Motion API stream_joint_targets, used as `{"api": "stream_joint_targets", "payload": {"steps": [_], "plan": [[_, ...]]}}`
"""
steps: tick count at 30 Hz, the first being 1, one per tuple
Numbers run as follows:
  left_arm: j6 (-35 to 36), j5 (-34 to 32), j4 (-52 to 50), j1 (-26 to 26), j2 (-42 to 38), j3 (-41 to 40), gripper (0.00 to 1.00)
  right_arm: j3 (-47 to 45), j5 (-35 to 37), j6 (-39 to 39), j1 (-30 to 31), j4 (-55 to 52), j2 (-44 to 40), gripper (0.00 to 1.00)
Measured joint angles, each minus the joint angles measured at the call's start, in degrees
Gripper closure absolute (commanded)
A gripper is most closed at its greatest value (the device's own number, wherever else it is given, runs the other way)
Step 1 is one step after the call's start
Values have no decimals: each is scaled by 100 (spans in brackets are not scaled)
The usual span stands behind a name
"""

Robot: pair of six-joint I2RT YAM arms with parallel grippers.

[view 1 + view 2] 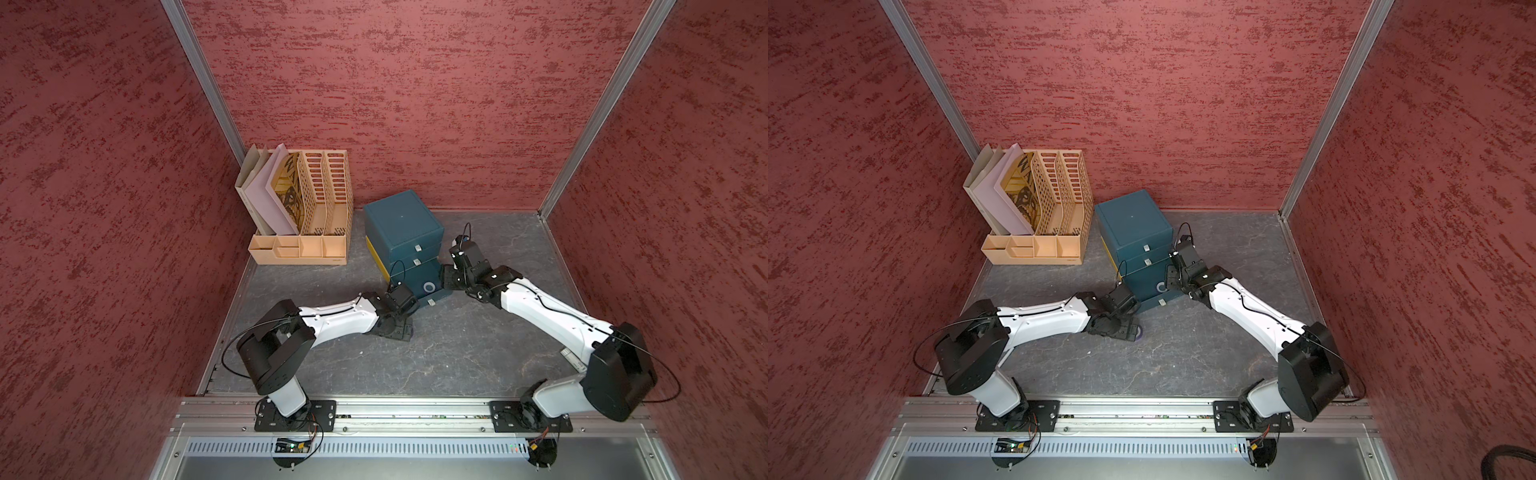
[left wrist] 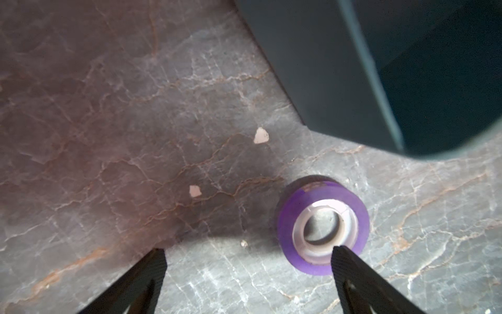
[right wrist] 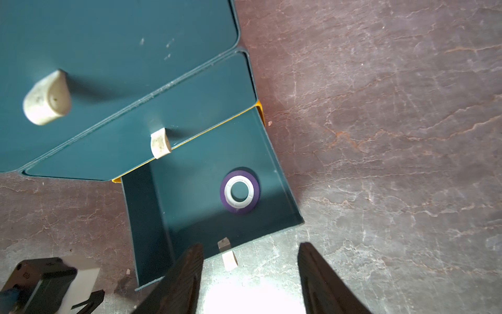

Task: Place the transparent tape into the drawer according to color
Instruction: Pick up the tape at the center of the board.

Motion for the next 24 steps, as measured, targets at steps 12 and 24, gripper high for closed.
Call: {"api": "stream_joint_targets", "payload": {"steps": [12, 24], "plan": [[-24, -55, -186, 0, 251, 90, 5, -72, 0, 2, 0, -4, -68, 38], [26, 146, -647, 146, 372, 291, 14, -72, 0, 0, 0, -7, -125, 38]]}}
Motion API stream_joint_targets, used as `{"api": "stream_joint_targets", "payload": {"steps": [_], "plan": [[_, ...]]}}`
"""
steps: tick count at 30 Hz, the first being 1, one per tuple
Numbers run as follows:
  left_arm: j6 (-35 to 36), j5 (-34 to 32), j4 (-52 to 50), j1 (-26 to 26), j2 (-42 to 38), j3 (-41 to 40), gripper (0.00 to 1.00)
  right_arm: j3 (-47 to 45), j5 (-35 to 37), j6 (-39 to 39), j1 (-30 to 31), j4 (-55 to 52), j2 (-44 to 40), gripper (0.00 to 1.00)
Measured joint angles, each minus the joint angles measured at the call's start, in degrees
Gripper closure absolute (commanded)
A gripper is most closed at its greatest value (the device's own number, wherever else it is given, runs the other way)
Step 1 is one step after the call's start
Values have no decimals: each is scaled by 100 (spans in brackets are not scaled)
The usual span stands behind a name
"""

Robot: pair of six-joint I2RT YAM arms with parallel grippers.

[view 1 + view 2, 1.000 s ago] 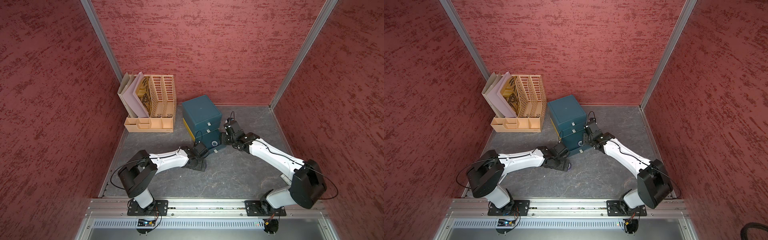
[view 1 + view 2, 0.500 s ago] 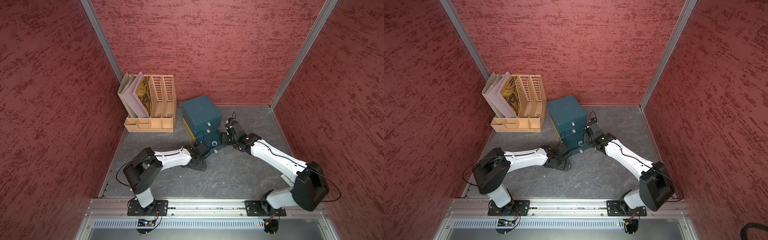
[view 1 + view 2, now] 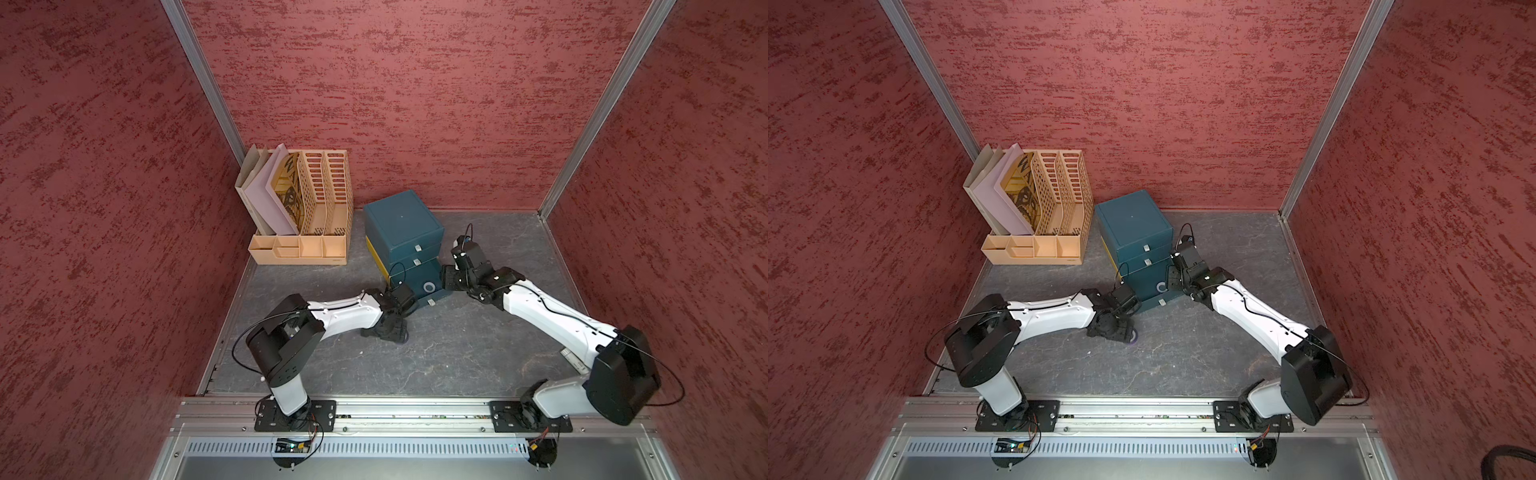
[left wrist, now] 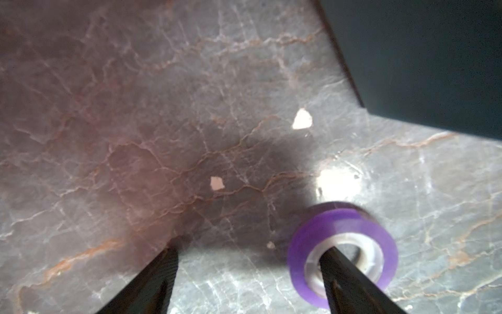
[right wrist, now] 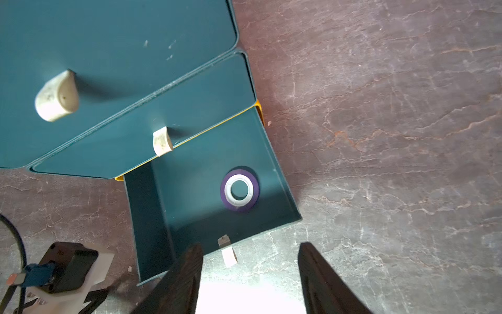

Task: Place the transparent tape into the drawer according to color
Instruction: Pick up the tape at the center of the board.

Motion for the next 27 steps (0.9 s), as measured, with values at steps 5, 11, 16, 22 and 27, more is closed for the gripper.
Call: {"api": "stream_joint_targets", "payload": {"steps": [5, 11, 16, 22, 27], "plan": [[153, 227, -214, 17, 282, 361, 18, 0, 0, -2, 0, 0, 2, 38], [254, 306, -348, 22, 317, 411, 32, -13, 0, -2, -17, 2, -20, 39], [280, 358, -415, 28, 317, 411, 57, -66, 0, -2, -48, -4, -81, 39], [297, 393, -476, 46, 317, 411, 82, -79, 0, -2, -76, -2, -85, 39], [295, 424, -494, 48, 323, 439, 96, -153, -4, -2, -76, 4, -87, 39]]}}
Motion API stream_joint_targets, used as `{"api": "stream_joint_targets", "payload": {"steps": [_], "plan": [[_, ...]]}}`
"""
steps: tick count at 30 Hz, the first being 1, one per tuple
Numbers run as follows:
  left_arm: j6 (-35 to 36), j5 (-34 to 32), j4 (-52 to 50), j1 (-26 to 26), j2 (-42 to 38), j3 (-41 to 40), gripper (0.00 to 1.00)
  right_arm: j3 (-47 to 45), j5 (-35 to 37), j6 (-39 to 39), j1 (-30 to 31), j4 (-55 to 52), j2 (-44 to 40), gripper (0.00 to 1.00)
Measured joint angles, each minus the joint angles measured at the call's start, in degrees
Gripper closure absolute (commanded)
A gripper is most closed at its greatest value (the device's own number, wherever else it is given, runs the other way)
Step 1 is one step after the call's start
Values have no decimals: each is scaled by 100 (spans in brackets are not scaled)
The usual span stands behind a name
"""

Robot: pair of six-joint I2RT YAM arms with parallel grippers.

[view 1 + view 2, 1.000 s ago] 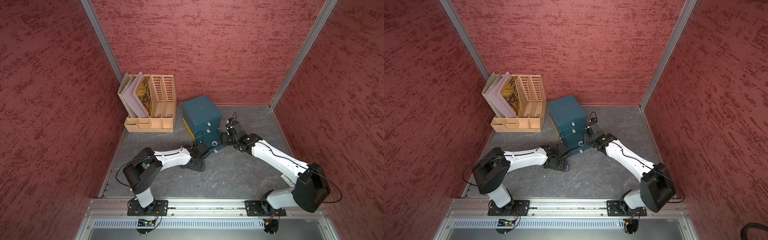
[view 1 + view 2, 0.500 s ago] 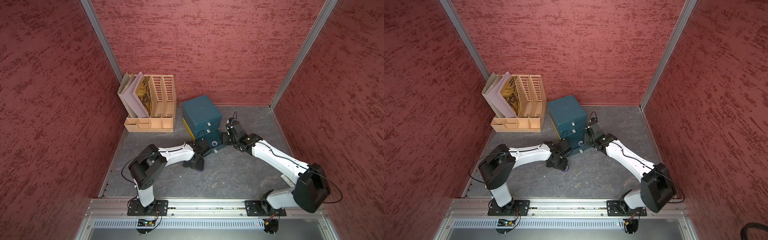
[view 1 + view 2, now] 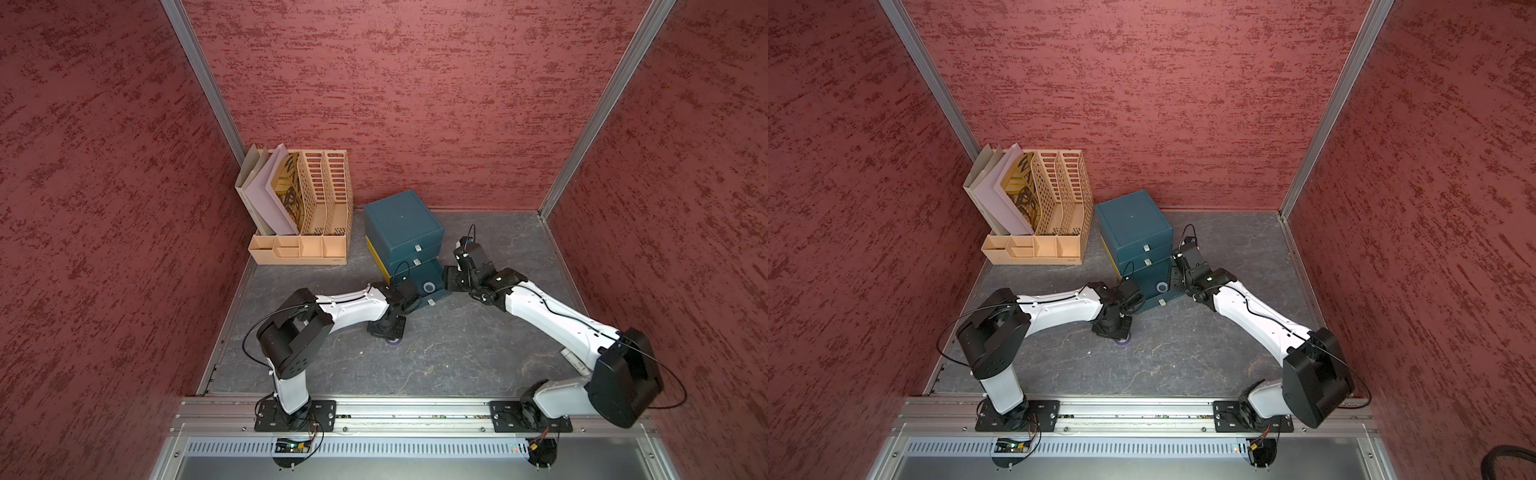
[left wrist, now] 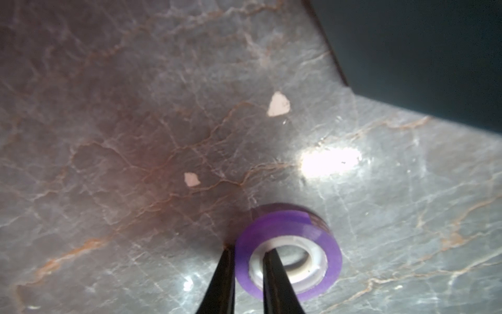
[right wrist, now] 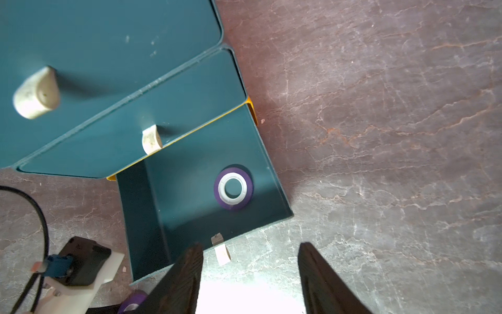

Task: Place the transparent tape into the drawer according to color
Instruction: Pick up the tape at the center of the board.

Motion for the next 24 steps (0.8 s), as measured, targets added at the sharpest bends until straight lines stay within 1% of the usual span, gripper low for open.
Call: {"api": "stream_joint_targets", "payload": {"steps": [2, 10, 19, 24], "plan": [[-2, 0, -13, 0, 4, 11, 100, -46, -9, 2, -2, 7, -2, 39], [-33, -15, -90, 4, -120, 7, 100, -238, -125, 66, -15, 15, -42, 36], [-118, -293, -149, 0, -1408, 57, 100, -479, -258, 181, -44, 46, -319, 34], [-55, -662, -28, -63, -1648, 396, 100, -584, -302, 254, -59, 55, -437, 34]]}}
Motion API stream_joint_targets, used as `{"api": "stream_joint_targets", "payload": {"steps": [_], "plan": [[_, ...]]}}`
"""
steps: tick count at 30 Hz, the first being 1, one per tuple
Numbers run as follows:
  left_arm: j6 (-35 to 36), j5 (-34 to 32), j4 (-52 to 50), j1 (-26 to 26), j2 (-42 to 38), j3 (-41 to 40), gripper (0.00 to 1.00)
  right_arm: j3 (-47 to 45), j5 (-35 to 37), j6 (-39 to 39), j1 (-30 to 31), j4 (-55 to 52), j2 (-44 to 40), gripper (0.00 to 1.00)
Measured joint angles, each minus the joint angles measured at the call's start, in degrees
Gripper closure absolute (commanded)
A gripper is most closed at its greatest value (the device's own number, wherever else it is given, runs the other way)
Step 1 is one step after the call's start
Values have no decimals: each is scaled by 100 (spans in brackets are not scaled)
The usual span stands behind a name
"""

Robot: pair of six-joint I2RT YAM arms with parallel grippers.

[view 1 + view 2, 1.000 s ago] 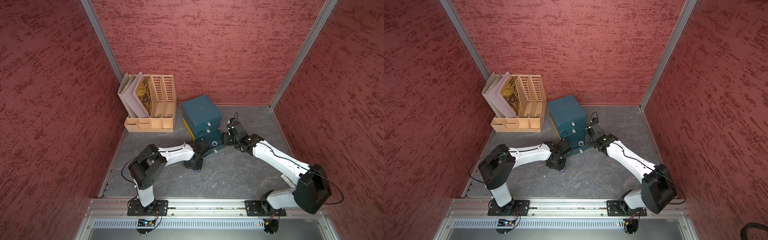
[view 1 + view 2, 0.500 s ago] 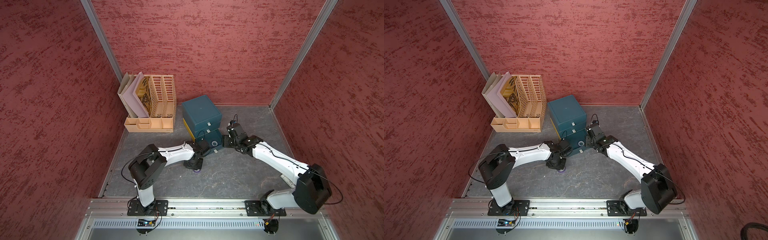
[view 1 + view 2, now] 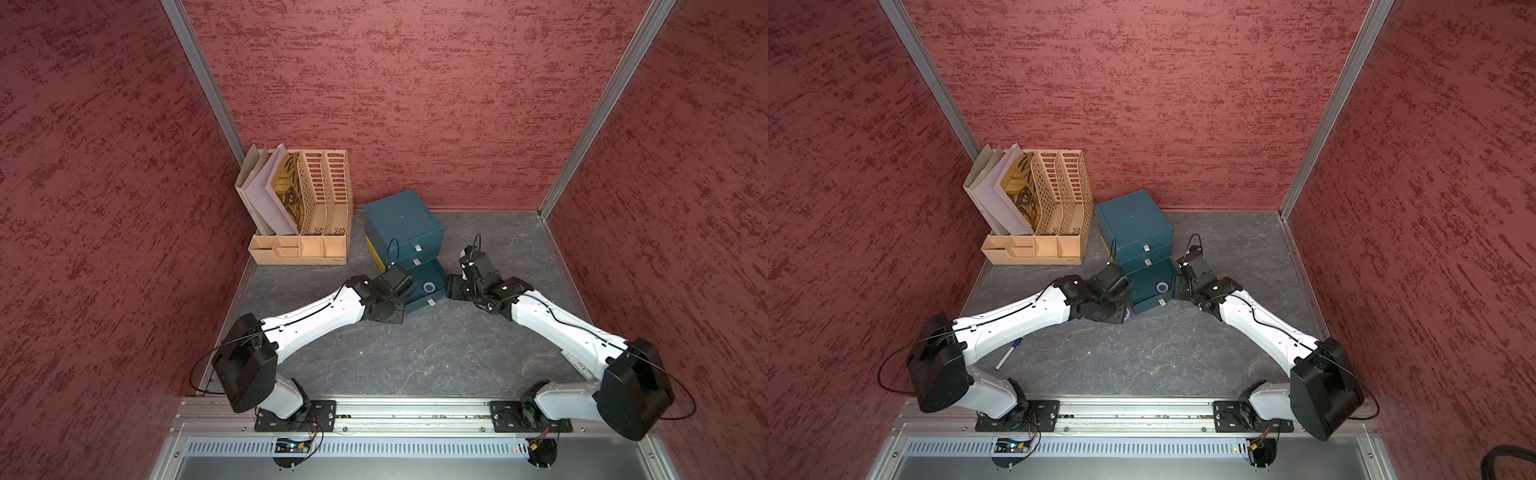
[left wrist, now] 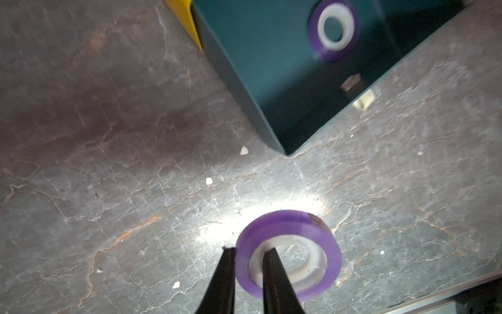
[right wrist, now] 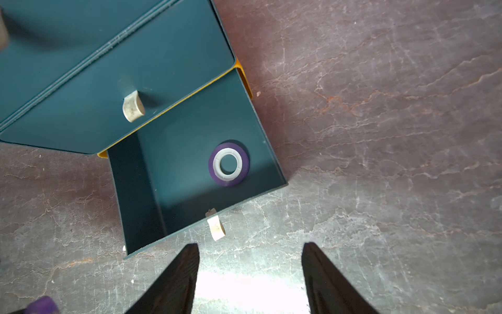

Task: Place the transparent tape into the drawer according to color
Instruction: Pick up the tape at the center of the board, then place the tape in the drawer.

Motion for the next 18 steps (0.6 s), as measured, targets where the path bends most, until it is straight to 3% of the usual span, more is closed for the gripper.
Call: {"api": "stream_joint_targets", "payload": {"steps": [6, 18], "plan": [[243, -535, 649, -105, 118, 363, 100, -46, -20, 55, -9, 39, -85, 34], [555, -1464, 1521, -131, 1165, 586, 100, -74, -28, 103, -13, 48, -299, 34]]}}
